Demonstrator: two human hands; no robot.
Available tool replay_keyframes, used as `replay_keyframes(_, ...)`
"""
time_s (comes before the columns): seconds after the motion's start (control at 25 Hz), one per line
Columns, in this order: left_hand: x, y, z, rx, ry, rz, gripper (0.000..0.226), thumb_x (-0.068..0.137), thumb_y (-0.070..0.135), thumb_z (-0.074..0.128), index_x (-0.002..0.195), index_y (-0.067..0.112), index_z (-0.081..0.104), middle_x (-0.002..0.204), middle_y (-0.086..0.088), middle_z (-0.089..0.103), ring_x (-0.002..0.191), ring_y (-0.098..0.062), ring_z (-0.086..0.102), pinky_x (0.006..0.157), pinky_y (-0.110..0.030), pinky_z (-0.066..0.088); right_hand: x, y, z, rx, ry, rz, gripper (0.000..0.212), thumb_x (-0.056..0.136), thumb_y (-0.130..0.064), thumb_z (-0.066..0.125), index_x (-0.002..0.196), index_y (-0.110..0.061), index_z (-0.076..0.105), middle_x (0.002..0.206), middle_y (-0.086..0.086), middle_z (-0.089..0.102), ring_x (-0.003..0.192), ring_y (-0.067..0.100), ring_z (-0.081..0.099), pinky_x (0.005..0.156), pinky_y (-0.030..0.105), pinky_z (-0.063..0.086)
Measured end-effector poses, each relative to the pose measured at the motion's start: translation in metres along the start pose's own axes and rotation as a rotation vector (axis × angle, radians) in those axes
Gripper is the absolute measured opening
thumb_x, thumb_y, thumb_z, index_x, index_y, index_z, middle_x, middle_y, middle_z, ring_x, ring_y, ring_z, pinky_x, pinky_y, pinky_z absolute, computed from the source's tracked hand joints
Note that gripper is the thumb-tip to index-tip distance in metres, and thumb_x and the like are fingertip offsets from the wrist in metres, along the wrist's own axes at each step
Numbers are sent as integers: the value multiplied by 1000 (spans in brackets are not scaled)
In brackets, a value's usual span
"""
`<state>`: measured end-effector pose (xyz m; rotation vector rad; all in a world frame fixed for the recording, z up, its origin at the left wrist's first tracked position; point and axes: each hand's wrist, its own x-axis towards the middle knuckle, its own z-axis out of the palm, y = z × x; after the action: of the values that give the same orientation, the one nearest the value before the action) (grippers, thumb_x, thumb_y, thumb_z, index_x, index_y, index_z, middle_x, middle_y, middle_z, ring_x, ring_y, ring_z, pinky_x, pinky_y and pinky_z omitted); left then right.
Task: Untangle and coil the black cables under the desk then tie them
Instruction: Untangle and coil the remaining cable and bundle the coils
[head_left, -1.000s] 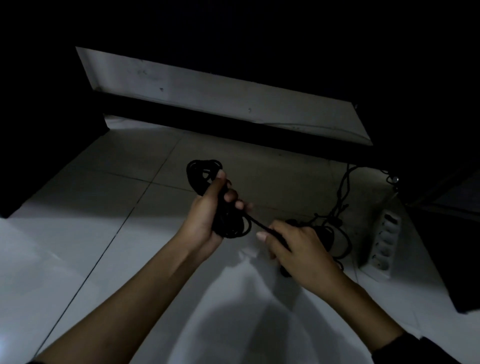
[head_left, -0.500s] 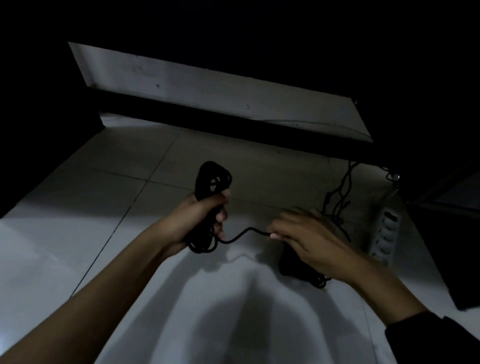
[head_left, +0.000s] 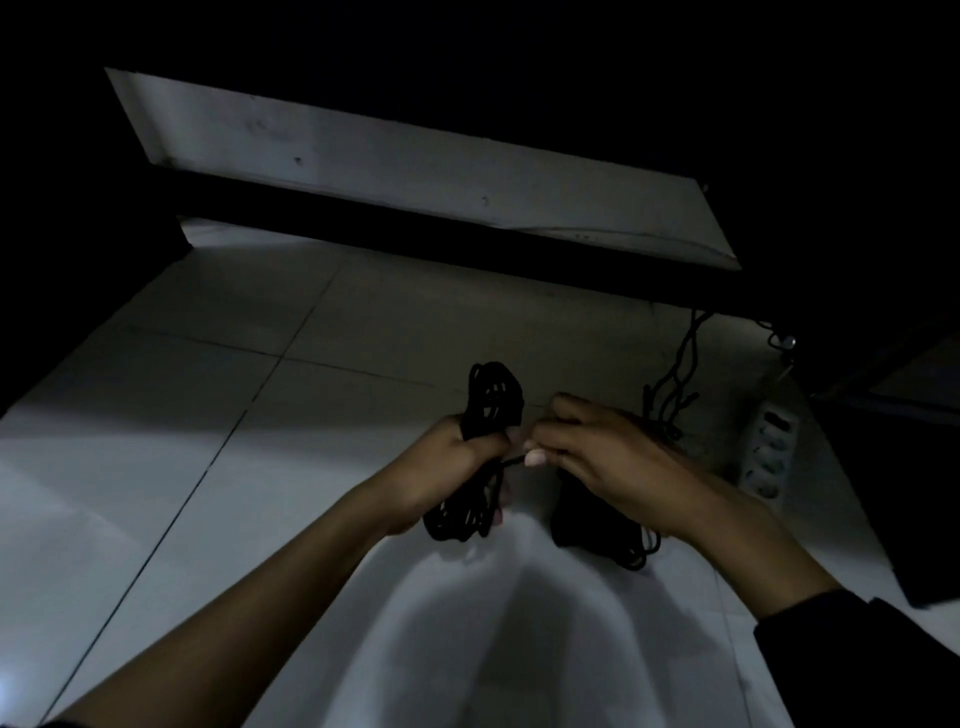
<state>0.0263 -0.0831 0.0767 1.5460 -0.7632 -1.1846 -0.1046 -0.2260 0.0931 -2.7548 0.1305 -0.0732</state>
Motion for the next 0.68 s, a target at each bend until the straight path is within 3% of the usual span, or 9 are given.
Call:
replay_keyframes(0.08,0,-4,3,-37,-30,8,33,97,26,52,85,1,69,70,-14,70,65,-24,67,64,-27,52,1,-2,1,-51,9,6,26,94,-41,41,97,-26,61,86,-13,43,74,5,44,65,25,41)
replay_keyframes(0.2,2,-7,5,-293,-111,6,29,99,27,49,94,8,70,86,-14,72,81,-25,70,74,-32,54,3,-7,-1,134,-4,-12,28,99,-23,44,107,-5,63,87,-6,49,74,-5,49,67,6,35)
replay_keyframes(0.36,4,-11,5,-274,-111,-18,25,96,29,55,76,16,62,58,-1,52,51,-11,48,58,-27,47,2,-4,-1,-21,86,79,27,92,-40,57,90,-13,62,86,-9,50,76,3,47,65,10,34)
replay_keyframes(0.52,2,-6,-4,-330,-116,-119,20,86,29,65,67,26,65,52,5,36,46,-9,37,53,-24,46,-5,8,-1,20,47,65,27,92,-40,58,91,-13,61,87,-7,52,79,3,46,67,6,33)
replay_keyframes(0.6,2,-6,-9,-369,-103,-144,11,79,26,71,80,21,61,52,4,36,47,-10,41,61,-28,52,-11,21,-4,47,39,92,19,96,-35,53,99,-17,60,90,-12,50,84,2,48,71,7,34)
replay_keyframes(0.68,6,-9,-13,-433,-104,-201,32,74,21,73,99,16,53,51,3,37,49,-13,48,69,-35,57,-15,30,-4,39,82,94,17,100,-28,48,103,-18,61,92,-11,51,84,3,48,71,12,36)
